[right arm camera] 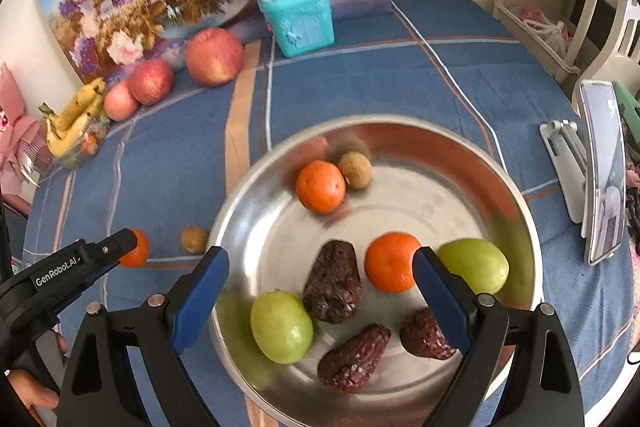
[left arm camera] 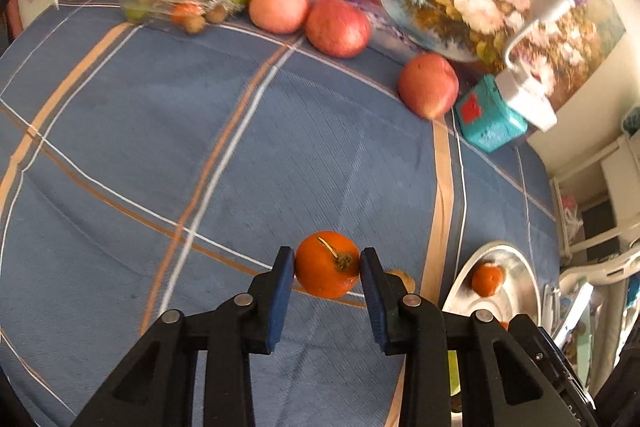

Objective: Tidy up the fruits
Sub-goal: 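Grasp the small brown kiwi with the right tool while the left tool holds the tangerine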

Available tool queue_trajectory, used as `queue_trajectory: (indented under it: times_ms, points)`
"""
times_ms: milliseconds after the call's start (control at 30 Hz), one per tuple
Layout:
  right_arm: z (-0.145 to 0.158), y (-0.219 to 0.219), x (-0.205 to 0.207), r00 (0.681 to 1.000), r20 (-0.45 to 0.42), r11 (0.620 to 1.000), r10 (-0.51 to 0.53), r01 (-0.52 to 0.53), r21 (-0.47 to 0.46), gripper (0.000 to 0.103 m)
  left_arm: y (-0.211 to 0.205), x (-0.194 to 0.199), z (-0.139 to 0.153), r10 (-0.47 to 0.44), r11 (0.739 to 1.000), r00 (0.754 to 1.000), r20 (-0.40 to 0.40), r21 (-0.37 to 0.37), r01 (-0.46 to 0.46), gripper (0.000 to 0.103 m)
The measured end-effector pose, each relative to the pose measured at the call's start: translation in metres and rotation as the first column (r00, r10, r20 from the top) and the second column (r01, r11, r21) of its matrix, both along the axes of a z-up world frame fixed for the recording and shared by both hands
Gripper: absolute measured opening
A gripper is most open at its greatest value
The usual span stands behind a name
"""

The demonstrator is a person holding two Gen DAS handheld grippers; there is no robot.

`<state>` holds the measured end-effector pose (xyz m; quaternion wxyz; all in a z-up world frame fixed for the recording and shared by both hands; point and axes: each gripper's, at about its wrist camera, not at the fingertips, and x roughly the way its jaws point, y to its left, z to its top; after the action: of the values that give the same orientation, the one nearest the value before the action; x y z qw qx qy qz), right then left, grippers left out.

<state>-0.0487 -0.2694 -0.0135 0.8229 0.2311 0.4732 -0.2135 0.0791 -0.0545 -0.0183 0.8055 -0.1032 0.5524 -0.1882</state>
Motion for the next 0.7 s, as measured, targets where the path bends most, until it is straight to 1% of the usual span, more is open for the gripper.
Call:
queue_trajectory:
  times_ms: [200,233,300,333,367,433,500,533,567,633,700]
  points:
    - [0.014,0.013,0.011,0.995,0.084,0.999,0.047,-0.046,-0.017,0.093,0.013,0.01,0.004,0.052,0.998,0.999,0.015,-0.02,-0.051,0.036]
    - [0.016,0.017,0.016,0.993,0.096,0.998,0.067,-0.065,-0.019,0.091,0.016,0.011,0.004,0.06,0.998,0.998,0.013,-0.026,-0.06,0.036]
    - [0.016,0.026,0.023,0.99,0.107,0.995,0.096,-0.095,-0.021,0.08,0.02,0.014,0.004,0.075,0.997,0.997,0.01,-0.037,-0.075,0.036]
    - [0.015,0.032,0.028,0.987,0.114,0.993,0.116,-0.114,-0.02,0.07,0.022,0.015,0.004,0.081,0.996,0.997,0.007,-0.042,-0.08,0.036]
    - [0.015,0.037,0.033,0.984,0.115,0.991,0.137,-0.136,-0.018,0.067,0.024,0.017,0.003,0.085,0.995,0.996,0.003,-0.049,-0.085,0.036]
    - [0.013,0.049,0.045,0.977,0.113,0.984,0.179,-0.18,-0.008,0.064,0.025,0.019,0.002,0.09,0.994,0.996,-0.004,-0.06,-0.09,0.036]
    - [0.01,0.06,0.053,0.971,0.103,0.976,0.217,-0.218,0.0,0.057,0.026,0.02,0.001,0.091,0.994,0.996,-0.011,-0.068,-0.091,0.036]
    - [0.008,0.067,0.059,0.967,0.09,0.971,0.238,-0.239,0.0,0.052,0.027,0.021,0.0,0.092,0.993,0.996,-0.015,-0.072,-0.092,0.036]
    - [0.005,0.073,0.065,0.963,0.073,0.966,0.258,-0.258,-0.002,0.05,0.027,0.022,0.0,0.092,0.993,0.996,-0.019,-0.076,-0.094,0.036]
    - [-0.001,0.081,0.073,0.959,0.045,0.96,0.28,-0.28,-0.004,0.049,0.027,0.023,-0.001,0.094,0.992,0.995,-0.025,-0.084,-0.095,0.036]
    - [-0.008,0.087,0.08,0.955,0.019,0.955,0.297,-0.297,0.002,0.046,0.027,0.024,-0.002,0.093,0.991,0.995,-0.028,-0.09,-0.096,0.036]
